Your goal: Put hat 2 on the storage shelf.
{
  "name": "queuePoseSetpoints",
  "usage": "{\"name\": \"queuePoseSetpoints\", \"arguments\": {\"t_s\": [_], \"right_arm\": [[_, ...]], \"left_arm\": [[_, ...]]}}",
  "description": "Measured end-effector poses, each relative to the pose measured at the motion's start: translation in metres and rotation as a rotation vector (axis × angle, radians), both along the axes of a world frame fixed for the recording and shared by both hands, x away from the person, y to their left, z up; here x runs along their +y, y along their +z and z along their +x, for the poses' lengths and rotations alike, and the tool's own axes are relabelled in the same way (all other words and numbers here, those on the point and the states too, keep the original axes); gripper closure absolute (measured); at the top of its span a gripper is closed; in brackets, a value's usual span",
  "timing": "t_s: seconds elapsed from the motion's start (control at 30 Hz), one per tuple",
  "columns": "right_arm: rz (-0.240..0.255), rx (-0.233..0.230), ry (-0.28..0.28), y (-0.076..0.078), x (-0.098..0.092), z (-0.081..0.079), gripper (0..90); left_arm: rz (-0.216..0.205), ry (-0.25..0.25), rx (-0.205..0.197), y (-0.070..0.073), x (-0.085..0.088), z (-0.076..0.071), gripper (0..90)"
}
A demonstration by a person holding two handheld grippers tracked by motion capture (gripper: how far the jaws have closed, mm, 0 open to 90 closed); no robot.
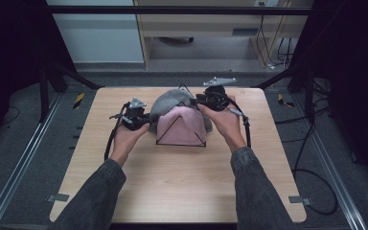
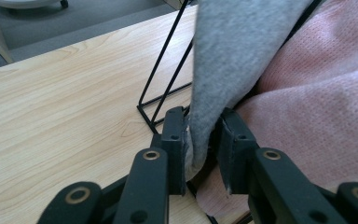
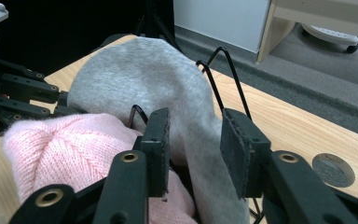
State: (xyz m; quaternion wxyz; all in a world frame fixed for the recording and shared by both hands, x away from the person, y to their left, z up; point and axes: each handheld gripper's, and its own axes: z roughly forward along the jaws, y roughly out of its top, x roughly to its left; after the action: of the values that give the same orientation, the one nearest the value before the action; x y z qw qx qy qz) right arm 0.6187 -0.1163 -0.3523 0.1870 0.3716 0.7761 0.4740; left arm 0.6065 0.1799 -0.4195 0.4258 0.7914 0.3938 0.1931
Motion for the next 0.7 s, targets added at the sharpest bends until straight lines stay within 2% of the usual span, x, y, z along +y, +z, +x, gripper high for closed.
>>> {"name": "queuePoseSetpoints", "arguments": {"t_s": [0.17, 0.33, 0.43, 0.5, 0.7], "right_arm": [[0.002, 0.0, -0.002, -0.002, -0.005, -0.002, 60.1], [0.009, -0.007, -0.023, 0.0, -0.01, -0.007, 54.6], [0.01, -0.013, -0.025, 0.001, -0.011, -0.008, 52.5], [0.011, -0.019, -0.029, 0.003, -0.012, -0.01, 50.0], [0.02, -0.025, -0.036, 0.007, -0.013, -0.013, 46.8]], "left_arm": [[0.005, 0.008, -0.003, 0.0, 0.002, -0.001, 68.4], [0.003, 0.006, -0.008, 0.003, 0.002, -0.004, 57.6], [0.016, -0.001, -0.017, 0.006, 0.002, -0.008, 52.6], [0.044, 0.002, -0.042, 0.011, 0.002, -0.012, 45.6], [0.052, 0.006, -0.058, 0.021, 0.007, -0.018, 36.8]]}}
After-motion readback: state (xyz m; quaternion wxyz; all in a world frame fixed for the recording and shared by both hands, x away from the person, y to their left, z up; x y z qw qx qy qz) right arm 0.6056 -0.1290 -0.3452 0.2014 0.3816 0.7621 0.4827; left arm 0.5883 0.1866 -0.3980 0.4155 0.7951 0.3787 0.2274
